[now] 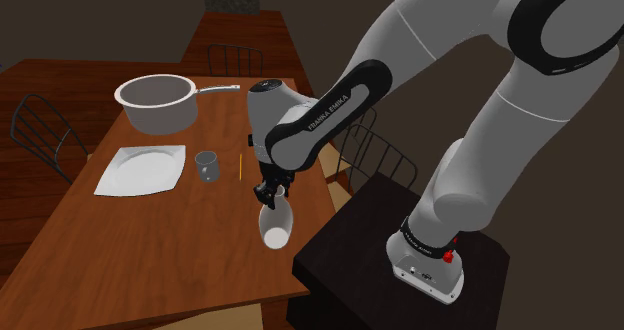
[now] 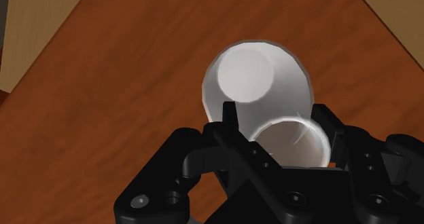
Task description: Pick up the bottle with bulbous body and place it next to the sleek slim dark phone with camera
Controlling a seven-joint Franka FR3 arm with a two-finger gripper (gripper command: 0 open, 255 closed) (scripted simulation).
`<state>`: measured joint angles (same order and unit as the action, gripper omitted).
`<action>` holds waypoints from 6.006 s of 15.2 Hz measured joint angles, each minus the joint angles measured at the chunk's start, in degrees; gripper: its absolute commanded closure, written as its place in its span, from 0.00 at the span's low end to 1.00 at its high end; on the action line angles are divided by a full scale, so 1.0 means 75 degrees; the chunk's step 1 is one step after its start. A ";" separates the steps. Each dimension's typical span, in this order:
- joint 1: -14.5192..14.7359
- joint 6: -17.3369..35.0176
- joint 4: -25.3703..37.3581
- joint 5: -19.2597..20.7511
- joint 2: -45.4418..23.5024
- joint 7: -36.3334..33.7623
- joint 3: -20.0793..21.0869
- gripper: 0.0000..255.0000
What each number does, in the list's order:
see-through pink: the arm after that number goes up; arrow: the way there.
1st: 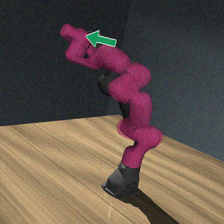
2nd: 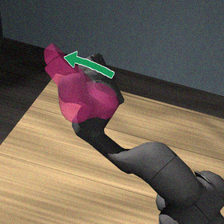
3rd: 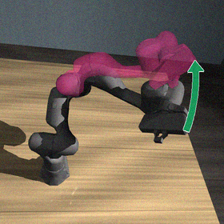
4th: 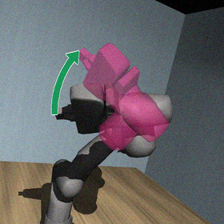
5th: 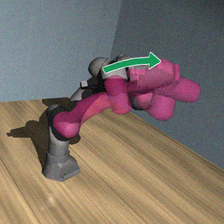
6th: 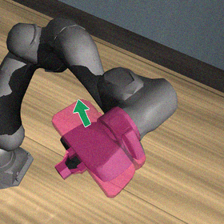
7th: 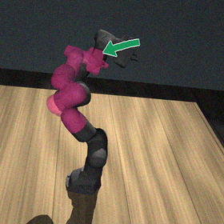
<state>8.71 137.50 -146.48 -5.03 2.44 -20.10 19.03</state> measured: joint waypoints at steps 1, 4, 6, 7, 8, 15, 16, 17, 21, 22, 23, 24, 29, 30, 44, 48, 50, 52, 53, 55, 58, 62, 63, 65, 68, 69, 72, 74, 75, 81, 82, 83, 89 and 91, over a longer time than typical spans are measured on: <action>0.0001 -0.0055 0.0011 -0.0017 0.0045 0.0011 -0.0001 1.00; 0.0003 -0.0361 0.0090 -0.0091 0.0280 0.0070 -0.0016 1.00; 0.0014 -0.0605 0.0122 -0.0161 0.0500 0.0115 -0.0027 1.00; 0.0017 -0.0737 0.0164 -0.0185 0.0593 0.0132 -0.0035 1.00; 0.0021 -0.0842 0.0202 -0.0204 0.0663 0.0141 -0.0039 1.00; 0.0056 -0.1635 0.0461 -0.0331 0.1212 0.0201 -0.0085 1.00; 0.0043 -0.1766 0.0508 -0.0336 0.1296 0.0240 -0.0116 1.00; 0.0053 -0.1871 0.0553 -0.0351 0.1358 0.0232 -0.0116 1.00; 0.0048 -0.2322 0.0784 -0.0370 0.1581 0.0265 -0.0165 1.00; 0.0054 -0.2437 0.0848 -0.0377 0.1634 0.0259 -0.0169 1.00; 0.0053 -0.2552 0.0888 -0.0385 0.1709 0.0275 -0.0187 1.00; 0.0054 -0.2675 0.0943 -0.0393 0.1779 0.0285 -0.0201 1.00; 0.0054 -0.3229 0.1300 -0.0398 0.1978 0.0281 -0.0246 1.00; 0.0050 -0.3317 0.1366 -0.0394 0.2000 0.0283 -0.0255 1.00; 0.0037 -0.4826 0.2446 -0.0385 0.2437 0.0275 -0.0396 1.00; 0.0025 -0.5237 0.2839 -0.0365 0.2455 0.0256 -0.0425 1.00; 0.0015 -0.5447 0.3043 -0.0352 0.2460 0.0258 -0.0448 1.00; 0.0007 -0.5641 0.3263 -0.0337 0.2434 0.0242 -0.0457 1.00; 0.0008 -0.5738 0.3329 -0.0340 0.2464 0.0241 -0.0466 1.00; -0.0006 -0.5967 0.3558 -0.0323 0.2463 0.0247 -0.0494 1.00; -0.0013 -0.6279 0.3865 -0.0313 0.2469 0.0235 -0.0515 1.00; -0.0024 -0.6651 0.4276 -0.0294 0.2427 0.0210 -0.0534 1.00; -0.0066 -0.6686 0.4373 -0.0246 0.2357 0.0296 -0.0594 1.00; -0.0195 -0.6747 0.4577 -0.0111 0.2184 0.0573 -0.0787 1.00; -0.0384 -0.6763 0.4852 0.0079 0.1891 0.1000 -0.1064 1.00; -0.0452 -0.6729 0.4946 0.0147 0.1757 0.1150 -0.1158 1.00; -0.0666 -0.6720 0.5237 0.0333 0.1431 0.1638 -0.1463 1.00; -0.0798 -0.6715 0.5424 0.0433 0.1230 0.1938 -0.1645 1.00; -0.0857 -0.6767 0.5601 0.0478 0.1102 0.2071 -0.1725 1.00; -0.1261 -0.6837 0.6703 0.0719 0.0065 0.2945 -0.2218 1.00; -0.1328 -0.6910 0.7032 0.0749 -0.0194 0.3085 -0.2291 1.00; -0.1394 -0.6976 0.7287 0.0773 -0.0381 0.3219 -0.2358 1.00; -0.1838 -0.7389 0.9144 0.0834 -0.1807 0.4046 -0.2735 1.00; -0.2008 -0.7575 0.9864 0.0827 -0.2329 0.4322 -0.2840 1.00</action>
<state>-6.35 80.69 -72.50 1.18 -15.03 12.31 -2.26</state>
